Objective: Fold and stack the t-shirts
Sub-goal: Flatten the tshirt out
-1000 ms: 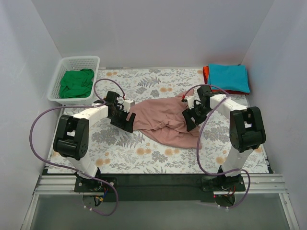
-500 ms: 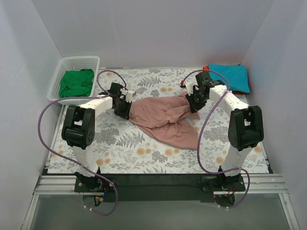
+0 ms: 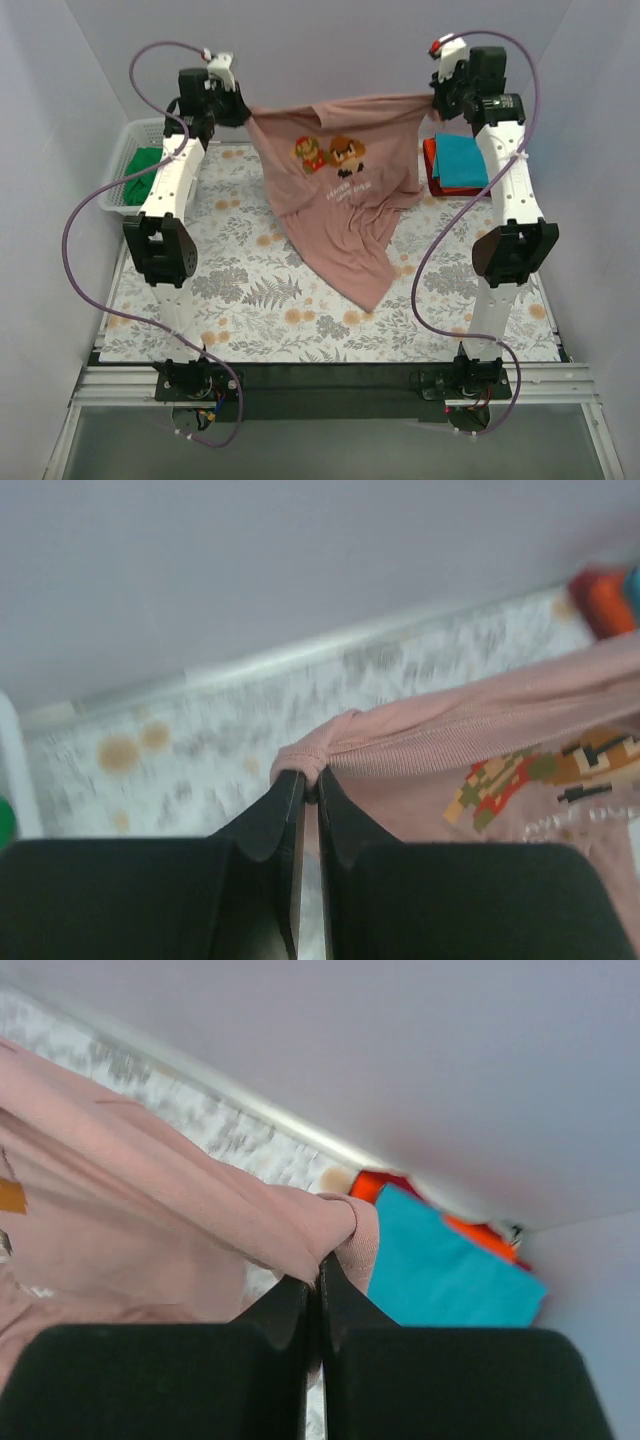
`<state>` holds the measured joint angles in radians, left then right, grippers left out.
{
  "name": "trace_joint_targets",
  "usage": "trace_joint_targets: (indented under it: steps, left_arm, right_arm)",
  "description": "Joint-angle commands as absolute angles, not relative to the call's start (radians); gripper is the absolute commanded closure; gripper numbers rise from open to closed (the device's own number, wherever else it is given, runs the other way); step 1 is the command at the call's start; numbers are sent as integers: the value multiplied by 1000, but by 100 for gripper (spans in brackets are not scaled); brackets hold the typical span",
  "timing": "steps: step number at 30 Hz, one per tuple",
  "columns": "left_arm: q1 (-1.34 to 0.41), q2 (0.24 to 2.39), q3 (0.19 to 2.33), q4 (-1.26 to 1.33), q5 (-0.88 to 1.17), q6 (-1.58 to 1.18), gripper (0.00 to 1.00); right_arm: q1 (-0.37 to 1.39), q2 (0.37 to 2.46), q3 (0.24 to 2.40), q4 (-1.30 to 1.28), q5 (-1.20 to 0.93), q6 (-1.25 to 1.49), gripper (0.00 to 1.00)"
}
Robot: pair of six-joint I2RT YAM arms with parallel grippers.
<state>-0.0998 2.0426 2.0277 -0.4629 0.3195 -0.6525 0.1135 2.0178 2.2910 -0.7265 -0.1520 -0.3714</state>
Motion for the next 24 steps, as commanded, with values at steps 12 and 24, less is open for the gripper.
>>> trace_joint_targets:
  steps: [12, 24]
  left_arm:
    - [-23, 1686, 1983, -75, 424, -782, 100]
    - [163, 1057, 880, -764, 710, -132, 36]
  right_arm:
    - [87, 1442, 1818, -118, -193, -343, 99]
    - [414, 921, 1101, -872, -393, -839, 2]
